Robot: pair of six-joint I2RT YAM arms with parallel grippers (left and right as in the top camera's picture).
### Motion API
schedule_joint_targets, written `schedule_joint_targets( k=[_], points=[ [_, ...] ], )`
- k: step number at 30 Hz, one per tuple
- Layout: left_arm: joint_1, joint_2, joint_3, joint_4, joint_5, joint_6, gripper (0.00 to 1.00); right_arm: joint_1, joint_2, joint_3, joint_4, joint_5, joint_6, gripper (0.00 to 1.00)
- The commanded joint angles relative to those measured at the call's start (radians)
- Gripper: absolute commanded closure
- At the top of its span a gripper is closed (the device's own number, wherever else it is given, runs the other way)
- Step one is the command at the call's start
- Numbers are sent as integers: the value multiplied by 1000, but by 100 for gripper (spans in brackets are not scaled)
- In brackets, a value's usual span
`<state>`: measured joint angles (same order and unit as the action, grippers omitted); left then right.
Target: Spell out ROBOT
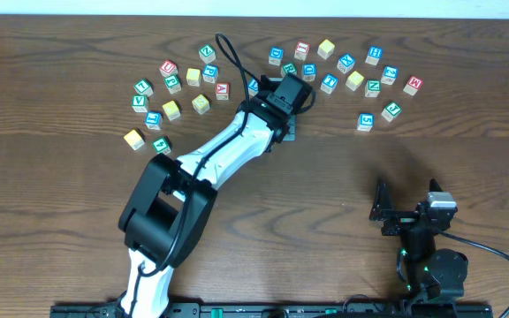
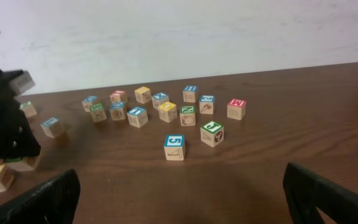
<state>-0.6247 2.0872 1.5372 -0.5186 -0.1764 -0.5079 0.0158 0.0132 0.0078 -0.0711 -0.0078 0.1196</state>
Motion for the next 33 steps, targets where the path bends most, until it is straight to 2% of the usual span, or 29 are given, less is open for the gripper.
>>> schedule_joint_targets(
  k=[1,14,33],
  points=[
    [13,25,5,-7,-35,-41,73,-10,-2,-2,-4,1,-13,1],
    [24,37,2,-44,-38,-124,73,-10,-2,-2,-4,1,-13,1],
    [34,73,2,-39,-39,-126,72,-10,-2,-2,-4,1,-13,1]
  ],
)
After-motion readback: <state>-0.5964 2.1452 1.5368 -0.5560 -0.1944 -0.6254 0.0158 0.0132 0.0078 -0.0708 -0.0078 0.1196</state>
